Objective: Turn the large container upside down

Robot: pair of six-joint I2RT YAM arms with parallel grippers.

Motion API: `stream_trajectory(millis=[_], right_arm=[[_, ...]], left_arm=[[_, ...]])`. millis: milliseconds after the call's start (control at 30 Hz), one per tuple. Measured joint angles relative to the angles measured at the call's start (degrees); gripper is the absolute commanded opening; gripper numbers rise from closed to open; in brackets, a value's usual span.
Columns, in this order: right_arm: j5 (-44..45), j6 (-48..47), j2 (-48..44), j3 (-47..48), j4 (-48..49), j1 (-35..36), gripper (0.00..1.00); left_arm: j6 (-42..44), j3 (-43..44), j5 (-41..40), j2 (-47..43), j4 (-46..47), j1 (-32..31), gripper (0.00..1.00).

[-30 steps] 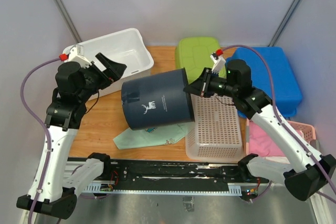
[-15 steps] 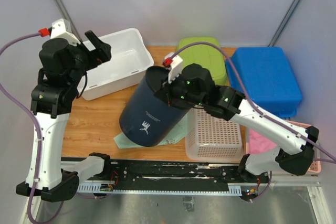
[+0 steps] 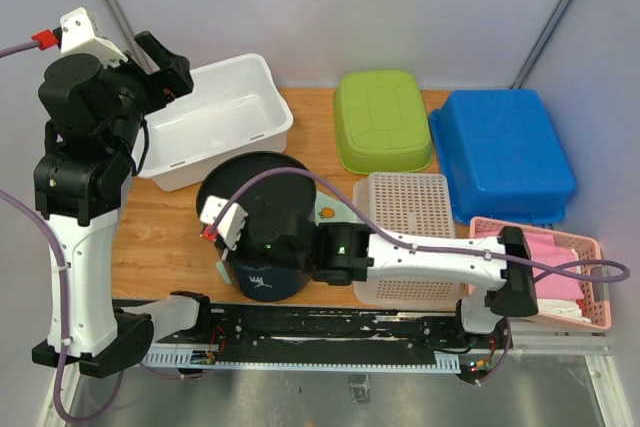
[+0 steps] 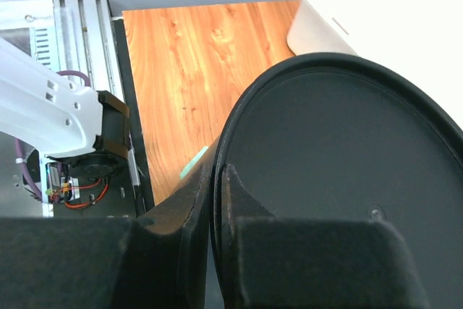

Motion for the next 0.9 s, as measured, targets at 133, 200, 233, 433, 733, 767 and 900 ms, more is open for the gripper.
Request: stream_trajectory(millis=[133,200,233,433,733,767,900], right_arm=[[0.22,-4.5,4.7,2.64,2.58,1.84,0.01],[0.22,-5.97,6.21,4.11,3.8,1.9,0.0],[0.17,-6.56,6.43,4.68,4.35,1.9,0.0],[-1.79,-7.93,9.57,8.96,6.47,1.9,0.01],[-8.11,-6.05,13.6,14.29,2.03,3.06,0.61],[-8.33,-5.57,13.31,14.05,2.03,3.08,0.66],[-9.09,-4.15,10.38,11.87,0.44,3.06,0.7]], left_arm=[[0.24,0.61,-1.05,0.42,-1.14,0.0,0.99],[0.44,1.03,-1.99,0.48,-1.66,0.0,0.99],[0.5,1.18,-2.49,0.46,-1.77,0.0,0.99],[1.14,1.6,-5.05,0.24,-1.84,0.0,0.99],[1.51,-1.38,-0.5,1.05,0.26,0.0,0.99],[1.49,-1.79,0.42,1.4,0.55,0.0,0.99],[1.46,-2.64,3.13,3.39,1.75,0.0,0.99]])
